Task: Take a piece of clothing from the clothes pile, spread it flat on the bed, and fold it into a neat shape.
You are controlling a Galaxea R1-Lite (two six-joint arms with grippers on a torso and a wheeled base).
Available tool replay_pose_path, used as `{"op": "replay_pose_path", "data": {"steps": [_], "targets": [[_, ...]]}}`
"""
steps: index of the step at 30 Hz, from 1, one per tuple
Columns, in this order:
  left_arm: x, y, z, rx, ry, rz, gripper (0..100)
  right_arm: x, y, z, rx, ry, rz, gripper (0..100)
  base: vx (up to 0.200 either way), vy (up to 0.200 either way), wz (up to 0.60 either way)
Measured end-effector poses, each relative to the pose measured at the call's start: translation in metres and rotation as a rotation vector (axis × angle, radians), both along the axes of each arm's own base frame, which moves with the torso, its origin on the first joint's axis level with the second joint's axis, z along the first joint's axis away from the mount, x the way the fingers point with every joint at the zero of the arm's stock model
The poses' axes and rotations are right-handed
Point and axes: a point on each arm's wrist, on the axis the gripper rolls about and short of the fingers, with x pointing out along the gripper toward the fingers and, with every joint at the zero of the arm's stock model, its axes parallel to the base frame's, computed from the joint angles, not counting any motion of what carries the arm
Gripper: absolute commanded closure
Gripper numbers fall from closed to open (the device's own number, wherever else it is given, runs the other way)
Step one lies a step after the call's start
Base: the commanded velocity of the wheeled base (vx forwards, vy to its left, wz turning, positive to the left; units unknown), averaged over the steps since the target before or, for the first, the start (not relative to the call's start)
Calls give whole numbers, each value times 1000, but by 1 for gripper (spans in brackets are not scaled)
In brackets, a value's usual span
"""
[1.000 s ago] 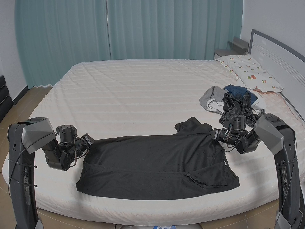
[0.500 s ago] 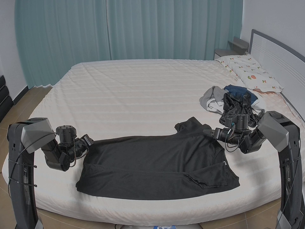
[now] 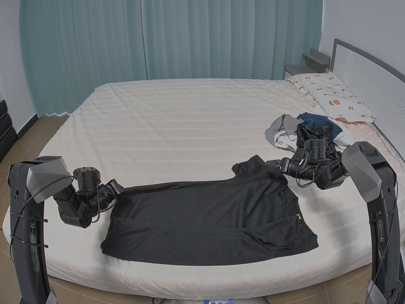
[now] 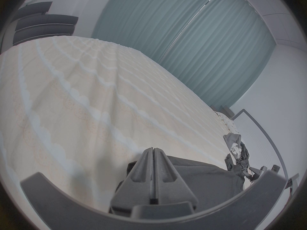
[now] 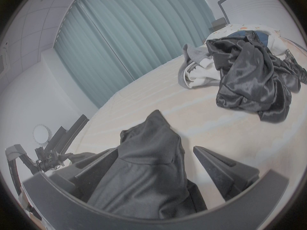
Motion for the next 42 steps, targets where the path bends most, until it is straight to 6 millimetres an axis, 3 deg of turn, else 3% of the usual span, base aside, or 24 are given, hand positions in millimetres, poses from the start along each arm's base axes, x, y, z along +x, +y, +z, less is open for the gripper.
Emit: {"op": "replay_pose_path", "data": {"steps": [7, 18, 19, 30, 42], "targets": [[0, 1, 0, 0, 0, 3, 100, 15, 10, -10, -23, -2, -32, 0, 0, 0, 0], [0, 3, 0, 0, 0, 7, 100, 18, 7, -21, -26, 14, -42, 0, 0, 0, 0], [0, 3, 0, 0, -1, 7, 100, 18, 7, -21, -26, 16, -41, 100, 0, 0, 0], [1, 4, 4, 1, -14, 10, 100, 9, 5, -20, 22, 29, -64, 100, 0, 0, 0], [7, 6, 16, 11, -58, 8, 100, -8, -22, 13, 101, -43, -130, 100, 0, 0, 0]]}}
